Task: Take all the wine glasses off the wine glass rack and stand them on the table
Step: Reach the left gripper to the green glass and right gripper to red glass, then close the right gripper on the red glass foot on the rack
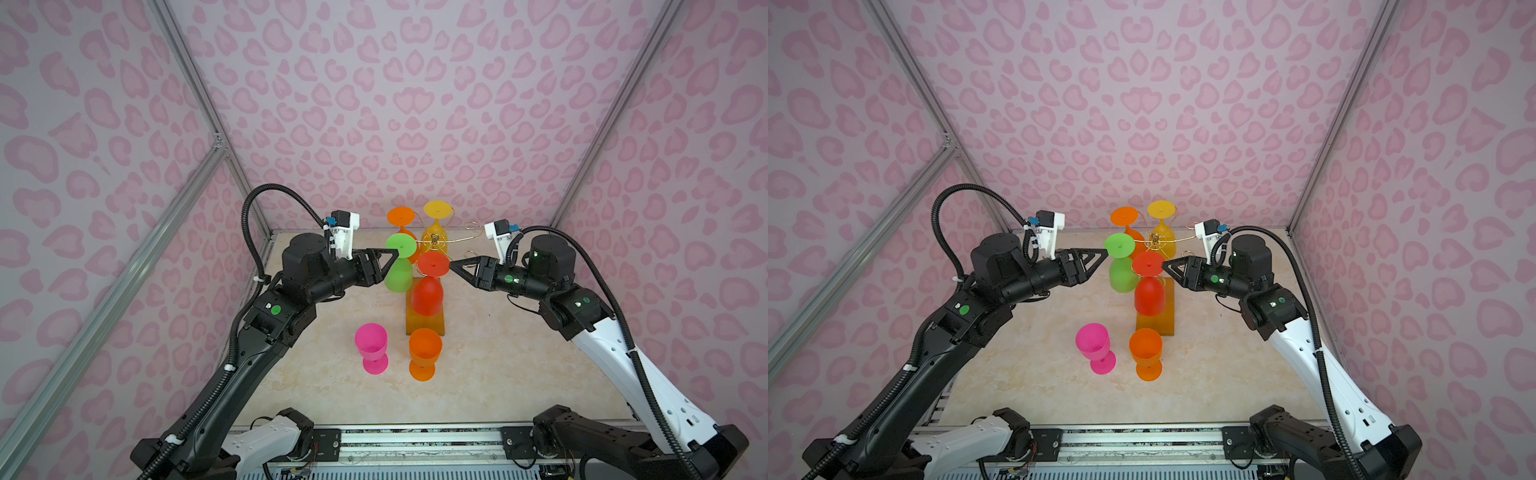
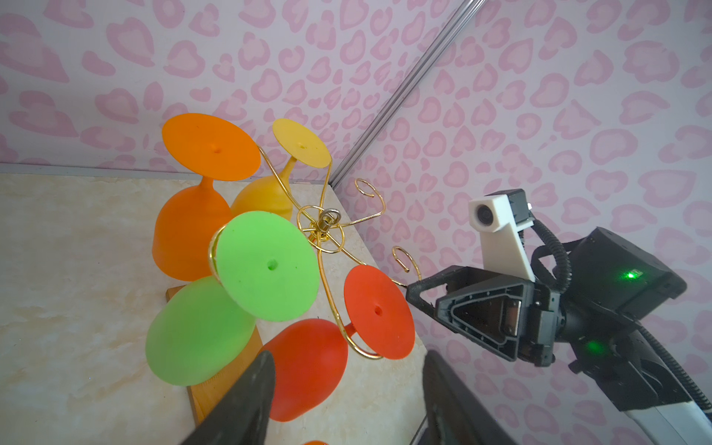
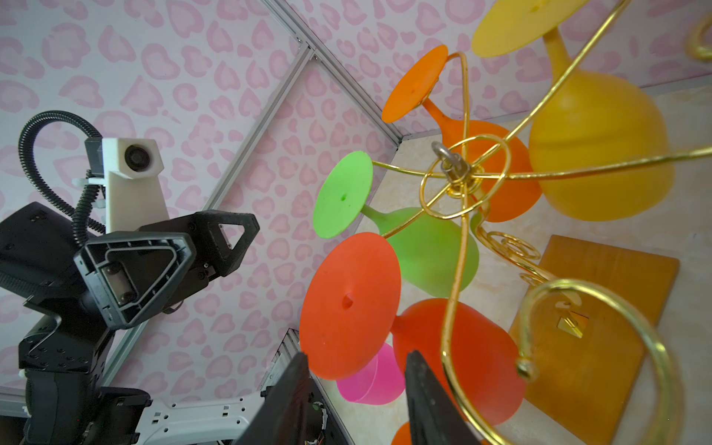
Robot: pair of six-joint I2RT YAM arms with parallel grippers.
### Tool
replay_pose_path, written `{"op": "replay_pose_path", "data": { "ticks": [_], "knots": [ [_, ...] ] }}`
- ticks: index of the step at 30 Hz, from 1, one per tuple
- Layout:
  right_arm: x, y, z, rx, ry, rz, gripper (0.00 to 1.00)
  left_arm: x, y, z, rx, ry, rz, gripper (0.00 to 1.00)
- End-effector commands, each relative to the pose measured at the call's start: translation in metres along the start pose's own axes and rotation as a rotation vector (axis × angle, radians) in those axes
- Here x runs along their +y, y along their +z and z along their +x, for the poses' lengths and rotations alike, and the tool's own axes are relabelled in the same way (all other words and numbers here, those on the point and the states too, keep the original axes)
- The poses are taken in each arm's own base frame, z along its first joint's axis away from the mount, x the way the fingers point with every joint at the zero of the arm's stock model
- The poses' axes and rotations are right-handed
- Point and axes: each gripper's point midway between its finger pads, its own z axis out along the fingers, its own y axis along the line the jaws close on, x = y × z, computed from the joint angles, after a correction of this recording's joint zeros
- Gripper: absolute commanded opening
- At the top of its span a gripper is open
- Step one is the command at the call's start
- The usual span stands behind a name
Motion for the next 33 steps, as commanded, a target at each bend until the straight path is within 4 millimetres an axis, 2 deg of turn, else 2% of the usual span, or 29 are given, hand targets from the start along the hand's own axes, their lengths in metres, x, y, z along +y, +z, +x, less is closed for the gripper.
{"op": "replay_pose_path", "data": {
  "ticks": [1,18,33],
  "knots": [
    [-0.001,0.005,-0.001,-0.007,0.009,0.005,0.42,-0.003,0.002,-0.003,-0.011,0.014,0.023,0.63],
    [-0.007,0.025,-0.005,-0.02,0.052,-0.012,0.4,0.001,0.006,0.007,0.013,0.005,0.034,0.63],
    [-0.011,0.027,-0.005,-0.04,0.079,-0.011,0.18,0.004,0.007,0.01,0.018,0.004,0.03,0.62]
  ]
}}
